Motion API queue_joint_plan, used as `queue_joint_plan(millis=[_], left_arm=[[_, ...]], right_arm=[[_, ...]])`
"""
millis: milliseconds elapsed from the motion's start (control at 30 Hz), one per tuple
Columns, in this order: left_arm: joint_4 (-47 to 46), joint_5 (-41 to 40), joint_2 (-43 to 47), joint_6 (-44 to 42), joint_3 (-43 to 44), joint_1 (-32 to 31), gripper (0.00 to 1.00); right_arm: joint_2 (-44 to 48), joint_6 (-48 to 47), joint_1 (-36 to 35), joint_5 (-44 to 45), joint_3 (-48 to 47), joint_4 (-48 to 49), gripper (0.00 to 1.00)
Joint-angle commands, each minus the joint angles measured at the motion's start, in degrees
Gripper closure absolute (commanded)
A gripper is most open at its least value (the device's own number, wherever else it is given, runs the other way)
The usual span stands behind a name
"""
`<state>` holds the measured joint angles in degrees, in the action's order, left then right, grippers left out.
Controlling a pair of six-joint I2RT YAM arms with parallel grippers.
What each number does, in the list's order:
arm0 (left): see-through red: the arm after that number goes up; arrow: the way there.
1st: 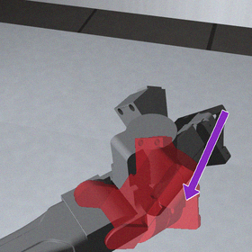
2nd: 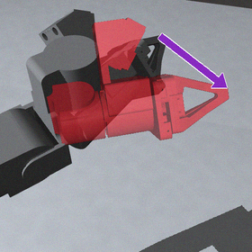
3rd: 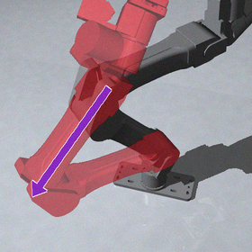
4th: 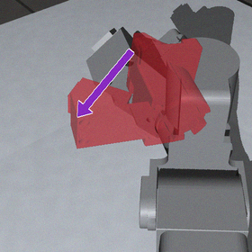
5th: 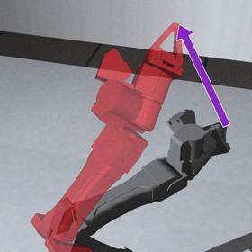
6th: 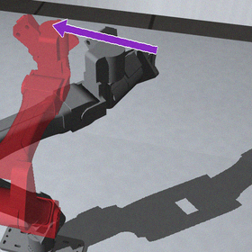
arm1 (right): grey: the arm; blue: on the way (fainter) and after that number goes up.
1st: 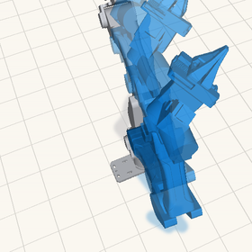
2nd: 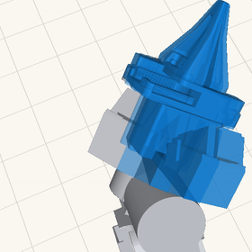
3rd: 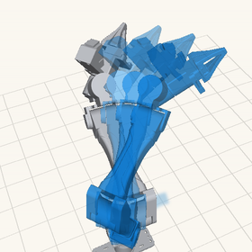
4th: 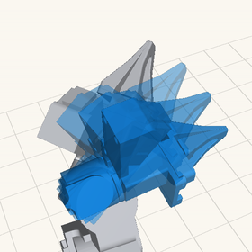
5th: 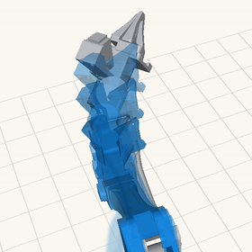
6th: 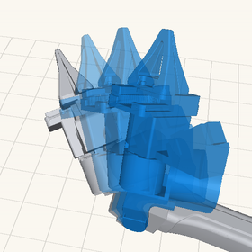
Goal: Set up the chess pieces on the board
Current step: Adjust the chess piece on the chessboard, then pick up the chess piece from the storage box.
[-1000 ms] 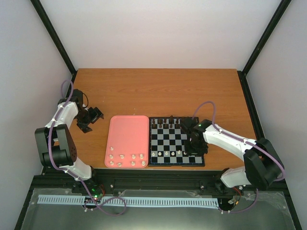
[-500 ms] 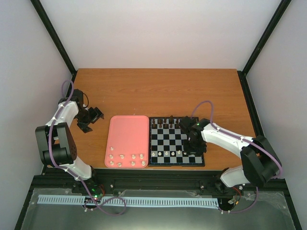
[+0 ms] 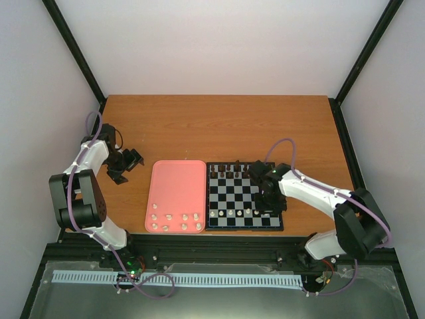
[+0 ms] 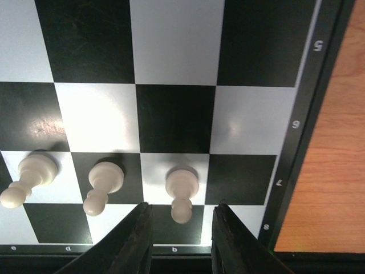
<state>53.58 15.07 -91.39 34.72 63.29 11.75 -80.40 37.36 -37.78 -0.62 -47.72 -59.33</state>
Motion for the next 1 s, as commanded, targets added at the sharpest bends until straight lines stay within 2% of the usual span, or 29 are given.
queue_joint_plan(millis=[0, 233, 333, 467, 733, 833, 967], left_arm=[[-0.58, 0.74, -0.09, -0.01, 2.01, 0.38, 0.00], [-0.73, 0.74, 0.21, 0.00, 1.69, 0.40, 0.00], [-0.67, 0.71, 0.47, 0.06, 1.66, 0.45, 0.00], [-0.58, 0.39, 1.23, 0.08, 1.75, 0.42, 0.00], [-0.37, 0.70, 2.33, 0.26, 1.69, 0.42, 0.00], [-0.52, 0.69, 2.33, 0.35, 1.66, 0.39, 0.00], [-0.38, 0.91, 2.16, 0.46, 2.01, 0.44, 0.00]], right_arm=[[3.39, -0.21, 0.51, 2.60, -3.59, -3.77, 0.70], [2.73, -5.31, -0.35, -0.67, -15.09, -2.03, 0.65], [-4.23, -7.76, -3.82, -0.80, -22.92, -0.78, 0.64], [-18.38, -11.36, -11.68, -0.39, -37.68, 1.99, 0.63], [-42.42, -19.43, -22.88, -6.02, -65.69, 3.20, 0.58], [-47.59, -22.97, -24.78, -9.51, -71.12, 3.70, 0.55], [-50.77, -24.46, -26.03, -13.58, -72.23, 7.23, 0.49]])
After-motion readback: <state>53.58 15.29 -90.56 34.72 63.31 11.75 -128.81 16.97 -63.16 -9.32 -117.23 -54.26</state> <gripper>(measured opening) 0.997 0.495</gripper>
